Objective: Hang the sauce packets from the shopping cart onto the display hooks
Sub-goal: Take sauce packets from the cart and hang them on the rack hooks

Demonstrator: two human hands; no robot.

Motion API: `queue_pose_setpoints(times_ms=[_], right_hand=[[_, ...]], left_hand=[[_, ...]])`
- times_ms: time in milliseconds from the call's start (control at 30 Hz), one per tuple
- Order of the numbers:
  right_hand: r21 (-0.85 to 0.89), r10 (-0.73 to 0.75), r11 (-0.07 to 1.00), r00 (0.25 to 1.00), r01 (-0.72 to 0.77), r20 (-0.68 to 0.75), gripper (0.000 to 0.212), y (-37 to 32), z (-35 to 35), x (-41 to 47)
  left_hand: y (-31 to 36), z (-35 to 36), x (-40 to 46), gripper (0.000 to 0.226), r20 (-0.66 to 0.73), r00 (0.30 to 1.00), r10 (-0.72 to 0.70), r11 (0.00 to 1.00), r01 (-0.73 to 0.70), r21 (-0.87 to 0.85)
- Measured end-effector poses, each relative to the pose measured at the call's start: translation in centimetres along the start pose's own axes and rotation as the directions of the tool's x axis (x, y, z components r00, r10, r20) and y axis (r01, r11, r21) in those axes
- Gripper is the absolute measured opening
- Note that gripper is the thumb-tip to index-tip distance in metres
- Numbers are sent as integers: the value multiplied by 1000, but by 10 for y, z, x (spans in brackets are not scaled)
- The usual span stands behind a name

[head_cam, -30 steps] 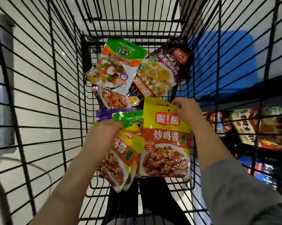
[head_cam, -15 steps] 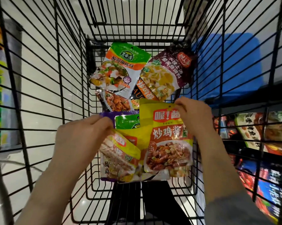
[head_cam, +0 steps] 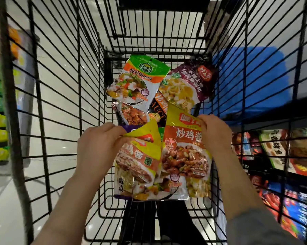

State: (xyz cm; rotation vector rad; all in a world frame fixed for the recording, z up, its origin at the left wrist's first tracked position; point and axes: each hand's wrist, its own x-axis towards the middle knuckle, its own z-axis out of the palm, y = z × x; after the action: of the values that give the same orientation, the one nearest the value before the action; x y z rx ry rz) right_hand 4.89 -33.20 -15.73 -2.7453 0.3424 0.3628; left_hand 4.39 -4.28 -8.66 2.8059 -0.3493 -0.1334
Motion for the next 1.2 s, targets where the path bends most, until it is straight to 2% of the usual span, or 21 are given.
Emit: queue_pose_setpoints(times_ms=[167,267,533,600,700,800,900,1000,1100,1200], right_hand=[[-2,25,1000,999,-25,32,25,2,5,4],[-46,25,999,999,-23,43,24,2,6,5],[-24,38,999,998,-37,46,24,0,7,3],[-10,40,999,998,-40,47,24,0,4,2],[33,41,999,999,-41,8,23,-4,-9,-1],[23,47,999,997,-46,-53,22,-16,-37,-1],[-22,9,1000,989,-13,-149,20,-29,-73,-6],[25,19,1000,975,-14,-222,17,-34,-95,-22],[31,72,997,977,-67,-202,19,-31,-90,-30],[17,109,994,966,-108,-234,22,-27,-84,-26]], left_hand=[[-7,5,-2,18,62,996,59,997,-56,-44],[-7,2,-2,19,84,996,36,999,-35,-13],[0,-5,-5,36,96,990,106,990,-114,80],[5,-10,-5,33,78,987,143,985,-150,85],[11,-27,-6,25,-24,983,180,981,-178,72],[19,-47,-3,22,-159,977,139,990,-131,59],[19,-53,11,29,-237,969,64,996,-47,76],[12,-37,28,41,-201,978,-56,998,57,1],[13,-8,36,51,-146,981,-126,992,122,-35],[18,9,48,47,-188,972,-145,989,138,-48]])
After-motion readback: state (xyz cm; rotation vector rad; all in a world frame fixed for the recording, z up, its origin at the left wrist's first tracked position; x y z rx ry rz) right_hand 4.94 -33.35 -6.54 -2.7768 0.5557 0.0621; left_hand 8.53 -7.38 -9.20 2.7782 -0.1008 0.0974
